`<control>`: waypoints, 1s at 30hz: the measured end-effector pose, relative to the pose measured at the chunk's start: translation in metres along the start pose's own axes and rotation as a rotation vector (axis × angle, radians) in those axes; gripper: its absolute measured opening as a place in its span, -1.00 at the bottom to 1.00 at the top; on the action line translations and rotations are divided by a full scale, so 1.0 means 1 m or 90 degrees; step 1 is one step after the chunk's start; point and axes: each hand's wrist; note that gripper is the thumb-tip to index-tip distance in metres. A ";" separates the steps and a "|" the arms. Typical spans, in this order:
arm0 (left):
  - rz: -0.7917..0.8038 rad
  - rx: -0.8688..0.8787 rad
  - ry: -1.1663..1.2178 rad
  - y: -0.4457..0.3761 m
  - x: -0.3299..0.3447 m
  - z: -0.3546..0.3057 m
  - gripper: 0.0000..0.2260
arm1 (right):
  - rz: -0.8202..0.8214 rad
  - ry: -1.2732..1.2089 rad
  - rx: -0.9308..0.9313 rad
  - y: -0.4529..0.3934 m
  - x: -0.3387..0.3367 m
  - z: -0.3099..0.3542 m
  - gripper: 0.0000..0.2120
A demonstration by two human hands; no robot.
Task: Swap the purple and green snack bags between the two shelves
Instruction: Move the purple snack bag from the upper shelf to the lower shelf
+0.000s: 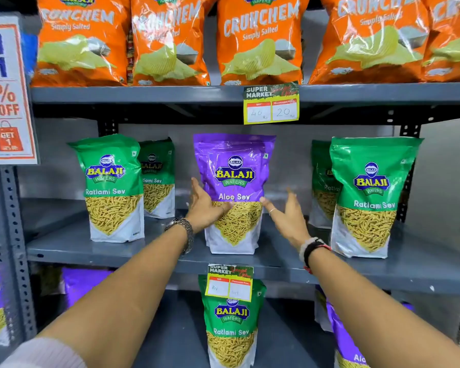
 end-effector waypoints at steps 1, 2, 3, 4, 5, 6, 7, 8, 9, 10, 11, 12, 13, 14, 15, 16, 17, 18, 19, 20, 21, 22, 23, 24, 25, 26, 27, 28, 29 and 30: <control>0.025 -0.017 0.039 -0.001 0.001 0.004 0.20 | 0.025 -0.033 0.040 -0.001 0.003 -0.002 -0.15; 0.053 -0.018 0.070 -0.004 0.000 0.008 0.16 | 0.056 -0.052 0.072 -0.003 0.006 -0.006 -0.15; 0.073 -0.019 0.087 -0.006 0.002 0.015 0.03 | 0.079 -0.064 0.095 -0.005 0.010 -0.012 -0.16; 0.077 -0.010 0.098 -0.005 0.003 0.020 -0.13 | 0.100 -0.068 0.104 -0.004 0.014 -0.016 -0.17; 0.082 -0.002 0.120 -0.006 0.004 0.024 -0.22 | 0.119 -0.081 0.114 -0.006 0.018 -0.022 -0.19; 0.081 0.004 0.143 -0.005 0.006 0.027 -0.27 | 0.132 -0.096 0.124 -0.005 0.020 -0.024 -0.22; 0.078 0.011 0.174 -0.007 0.007 0.030 -0.34 | 0.142 -0.121 0.122 -0.006 0.023 -0.026 -0.26; 0.070 0.015 0.198 -0.006 0.006 0.030 -0.43 | 0.147 -0.140 0.130 -0.006 0.024 -0.026 -0.30; 0.066 0.012 0.219 -0.007 0.007 0.033 -0.49 | 0.149 -0.168 0.130 -0.008 0.027 -0.029 -0.33; 0.057 0.004 0.234 -0.008 0.007 0.036 -0.51 | 0.152 -0.185 0.135 -0.009 0.030 -0.031 -0.33; 0.044 -0.009 0.250 -0.009 0.007 0.037 -0.52 | 0.157 -0.204 0.134 -0.011 0.032 -0.032 -0.34; 0.027 -0.019 0.265 -0.009 0.006 0.038 -0.53 | 0.165 -0.215 0.127 -0.012 0.034 -0.032 -0.38; 0.014 -0.028 0.281 -0.011 0.006 0.041 -0.54 | 0.167 -0.229 0.123 -0.012 0.036 -0.032 -0.46; 0.003 -0.037 0.294 -0.012 0.006 0.043 -0.56 | 0.160 -0.232 0.118 -0.012 0.037 -0.031 -0.54; -0.002 -0.043 0.307 -0.012 0.006 0.042 -0.58 | 0.141 -0.233 0.115 -0.013 0.039 -0.032 -0.58; -0.004 -0.047 0.316 -0.011 0.005 0.041 -0.60 | 0.118 -0.221 0.112 -0.012 0.040 -0.033 -0.59; -0.003 -0.050 0.323 -0.009 0.005 0.039 -0.63 | 0.094 -0.212 0.105 -0.010 0.040 -0.031 -0.60; -0.004 -0.055 0.328 -0.008 0.004 0.037 -0.65 | 0.070 -0.195 0.094 -0.008 0.039 -0.030 -0.63; -0.002 -0.063 0.331 -0.004 0.003 0.035 -0.67 | 0.051 -0.186 0.084 -0.006 0.037 -0.029 -0.66; -0.001 -0.069 0.329 -0.002 0.001 0.033 -0.69 | 0.035 -0.182 0.076 -0.002 0.034 -0.027 -0.68; 0.002 -0.073 0.324 0.002 0.000 0.031 -0.70 | 0.028 -0.186 0.072 0.003 0.030 -0.025 -0.69; 0.006 -0.076 0.318 0.007 -0.001 0.029 -0.70 | 0.023 -0.194 0.066 0.008 0.026 -0.022 -0.69; 0.007 -0.080 0.313 0.014 -0.002 0.026 -0.70 | 0.022 -0.200 0.059 0.014 0.021 -0.020 -0.68; 0.006 -0.086 0.311 0.021 -0.004 0.022 -0.68 | 0.021 -0.210 0.051 0.021 0.016 -0.018 -0.68; 0.004 -0.092 0.310 0.028 -0.004 0.018 -0.67 | 0.019 -0.219 0.050 0.027 0.010 -0.016 -0.66; 0.002 -0.095 0.311 0.036 -0.005 0.014 -0.66 | 0.015 -0.228 0.051 0.033 0.004 -0.014 -0.63; 0.005 -0.095 0.314 0.044 -0.004 0.009 -0.68 | 0.011 -0.238 0.052 0.040 -0.003 -0.013 -0.59; 0.010 -0.090 0.321 0.053 -0.003 0.004 -0.71 | 0.008 -0.245 0.052 0.047 -0.010 -0.011 -0.56; 0.017 -0.081 0.330 0.061 0.000 0.001 -0.74 | 0.005 -0.251 0.053 0.054 -0.017 -0.011 -0.53; 0.025 -0.071 0.341 0.070 0.003 -0.003 -0.77 | 0.001 -0.257 0.056 0.062 -0.024 -0.011 -0.51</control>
Point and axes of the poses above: each hand's wrist, its own y-axis away from the middle knuckle, its own x-axis out of the palm, z = x × y, and after that the axes turned 4 degrees about y, right-handed
